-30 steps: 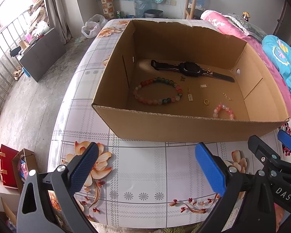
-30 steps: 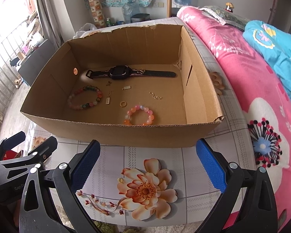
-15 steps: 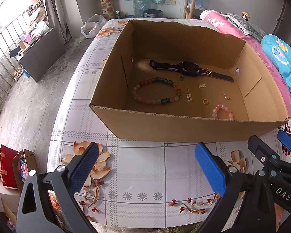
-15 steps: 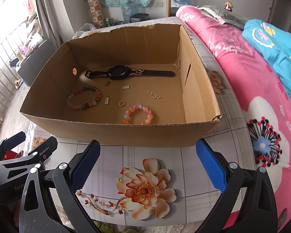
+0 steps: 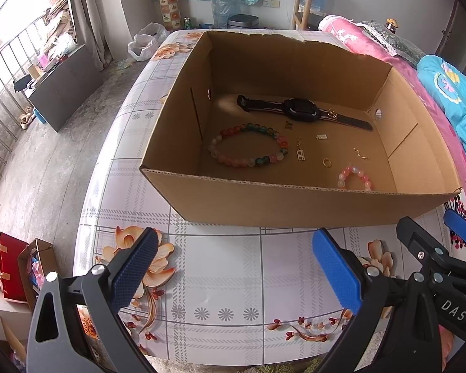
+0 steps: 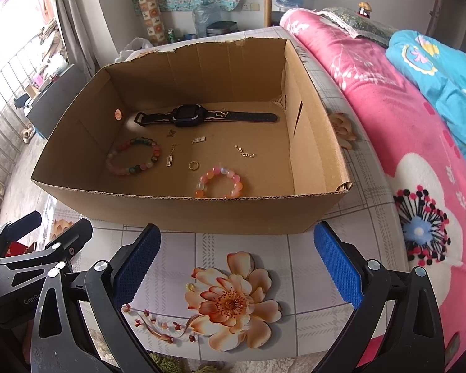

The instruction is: Organize jewelry

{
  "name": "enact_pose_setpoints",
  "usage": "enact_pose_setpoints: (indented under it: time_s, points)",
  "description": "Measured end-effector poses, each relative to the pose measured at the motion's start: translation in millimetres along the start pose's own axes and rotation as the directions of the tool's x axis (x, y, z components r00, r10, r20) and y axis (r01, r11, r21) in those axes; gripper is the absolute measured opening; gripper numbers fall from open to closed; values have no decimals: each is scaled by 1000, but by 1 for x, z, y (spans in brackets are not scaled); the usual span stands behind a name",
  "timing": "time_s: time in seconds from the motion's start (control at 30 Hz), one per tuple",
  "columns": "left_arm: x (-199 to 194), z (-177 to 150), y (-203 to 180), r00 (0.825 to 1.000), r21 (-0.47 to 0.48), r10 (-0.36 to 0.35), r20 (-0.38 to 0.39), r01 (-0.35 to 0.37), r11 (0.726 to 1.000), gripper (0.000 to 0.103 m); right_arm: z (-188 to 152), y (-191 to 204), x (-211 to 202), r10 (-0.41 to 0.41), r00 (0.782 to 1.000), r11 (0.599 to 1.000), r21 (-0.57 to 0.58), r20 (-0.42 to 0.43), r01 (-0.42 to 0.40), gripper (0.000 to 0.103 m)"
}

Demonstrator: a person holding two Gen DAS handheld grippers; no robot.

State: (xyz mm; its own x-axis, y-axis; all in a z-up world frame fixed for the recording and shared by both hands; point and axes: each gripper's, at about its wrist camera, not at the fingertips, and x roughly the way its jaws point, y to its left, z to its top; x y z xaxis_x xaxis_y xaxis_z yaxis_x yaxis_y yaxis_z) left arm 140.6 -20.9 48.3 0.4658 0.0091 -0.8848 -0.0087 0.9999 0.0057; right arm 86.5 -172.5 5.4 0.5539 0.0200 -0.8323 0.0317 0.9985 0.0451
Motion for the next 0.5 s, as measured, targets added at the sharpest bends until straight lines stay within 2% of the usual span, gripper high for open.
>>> enact_pose_setpoints:
  time_s: [0.5]
  points:
    - [0,0,0,1000,1,0,0,0,1000,97,1,0,1,1,1000,1000,-2,0,-1,95]
